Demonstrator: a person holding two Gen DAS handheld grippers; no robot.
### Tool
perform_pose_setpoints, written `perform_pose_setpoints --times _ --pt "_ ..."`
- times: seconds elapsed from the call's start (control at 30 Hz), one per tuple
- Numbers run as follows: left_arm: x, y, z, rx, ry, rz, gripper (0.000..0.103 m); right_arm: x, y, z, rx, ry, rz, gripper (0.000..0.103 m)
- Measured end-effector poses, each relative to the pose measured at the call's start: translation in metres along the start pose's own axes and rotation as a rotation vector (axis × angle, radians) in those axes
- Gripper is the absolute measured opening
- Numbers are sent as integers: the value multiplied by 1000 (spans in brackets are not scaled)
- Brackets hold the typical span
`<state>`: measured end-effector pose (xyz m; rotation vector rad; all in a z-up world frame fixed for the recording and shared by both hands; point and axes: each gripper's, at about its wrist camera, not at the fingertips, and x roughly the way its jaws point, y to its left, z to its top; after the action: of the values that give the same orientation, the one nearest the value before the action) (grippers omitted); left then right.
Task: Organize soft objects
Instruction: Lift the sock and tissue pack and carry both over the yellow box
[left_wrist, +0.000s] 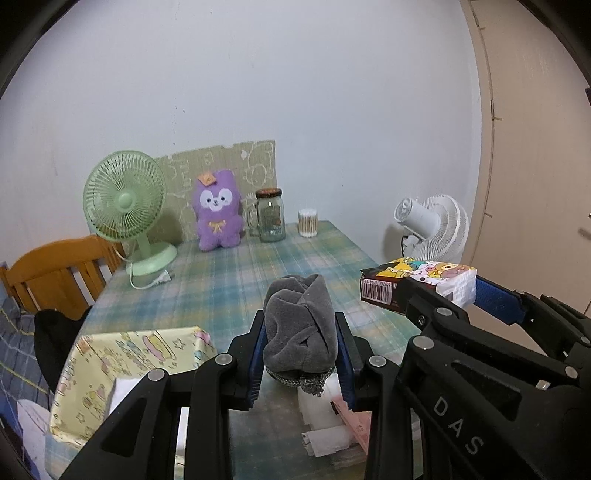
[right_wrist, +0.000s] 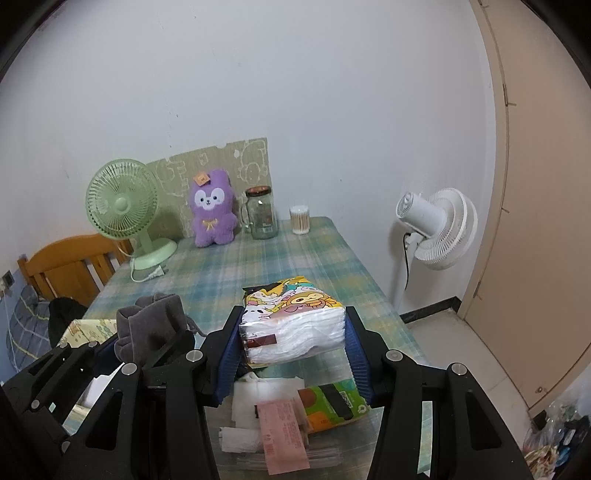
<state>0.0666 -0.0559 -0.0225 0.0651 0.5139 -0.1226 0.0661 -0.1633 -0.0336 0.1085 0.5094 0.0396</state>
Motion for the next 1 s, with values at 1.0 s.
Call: perform_pose_setpoints --times 1.0 --pt "-23 79 8 -10 -36 33 34 -5 95 15 -58 -34 31 56"
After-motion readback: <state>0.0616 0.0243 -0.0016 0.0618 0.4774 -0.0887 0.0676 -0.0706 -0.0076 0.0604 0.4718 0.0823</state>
